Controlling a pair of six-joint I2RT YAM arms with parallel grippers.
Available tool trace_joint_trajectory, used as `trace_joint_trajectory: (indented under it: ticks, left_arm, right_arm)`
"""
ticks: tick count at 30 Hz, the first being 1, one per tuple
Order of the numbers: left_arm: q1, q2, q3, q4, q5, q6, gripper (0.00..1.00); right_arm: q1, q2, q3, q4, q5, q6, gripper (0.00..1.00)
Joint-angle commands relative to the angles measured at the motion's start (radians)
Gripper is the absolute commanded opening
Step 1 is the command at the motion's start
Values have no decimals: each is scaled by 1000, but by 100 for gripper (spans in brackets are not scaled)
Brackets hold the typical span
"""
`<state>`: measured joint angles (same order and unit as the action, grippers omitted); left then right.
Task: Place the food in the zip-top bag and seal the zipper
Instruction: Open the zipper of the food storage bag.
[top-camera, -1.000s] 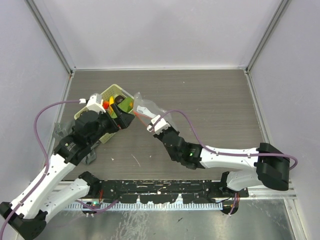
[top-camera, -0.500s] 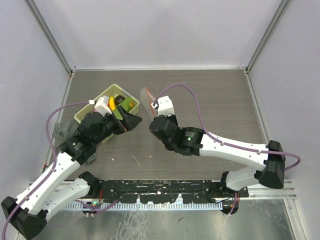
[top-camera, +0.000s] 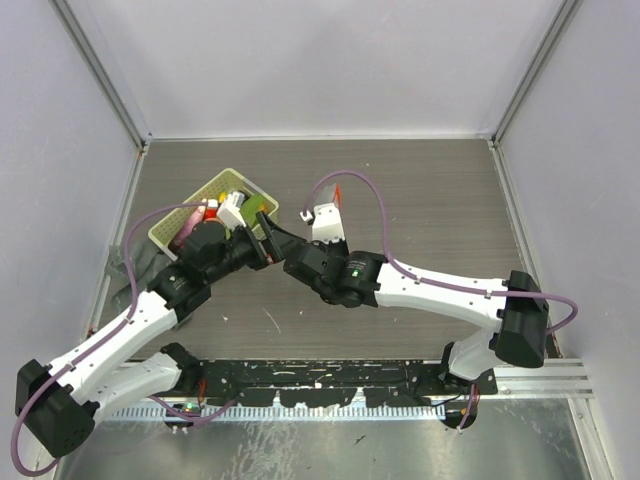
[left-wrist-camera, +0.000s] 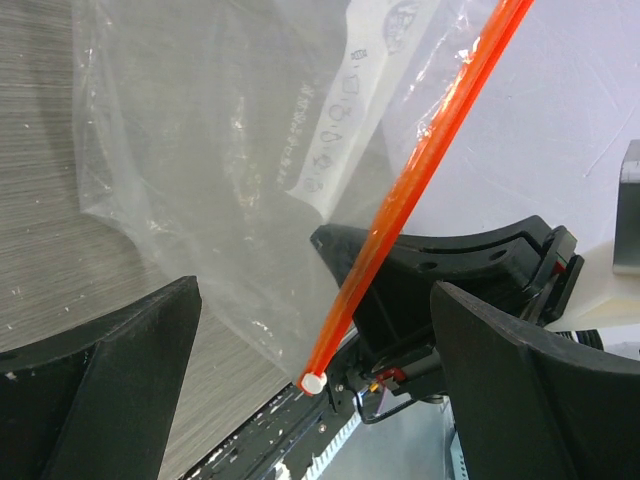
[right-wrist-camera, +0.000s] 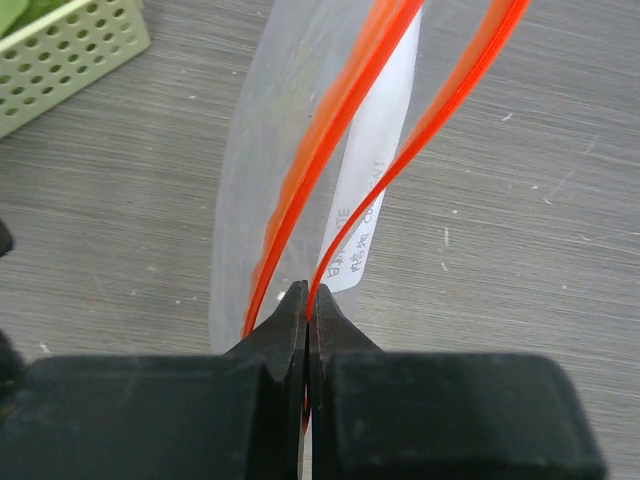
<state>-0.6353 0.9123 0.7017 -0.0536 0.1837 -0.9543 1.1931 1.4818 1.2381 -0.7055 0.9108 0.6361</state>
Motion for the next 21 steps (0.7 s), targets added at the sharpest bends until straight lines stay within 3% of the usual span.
trace_joint_trajectory:
  ticks: [1, 10, 21]
  left_arm:
    - [-7, -1, 7, 81, -8, 2, 98]
    - [-8, 0, 27, 63, -21, 33, 100]
    - [-9, -26, 65, 58, -44, 43, 99]
  right_arm:
    - [-1, -47, 21, 120, -52, -8, 0]
    - [-1, -135, -5, 262, -90, -115, 0]
    - [-1, -124, 12, 267, -72, -182, 0]
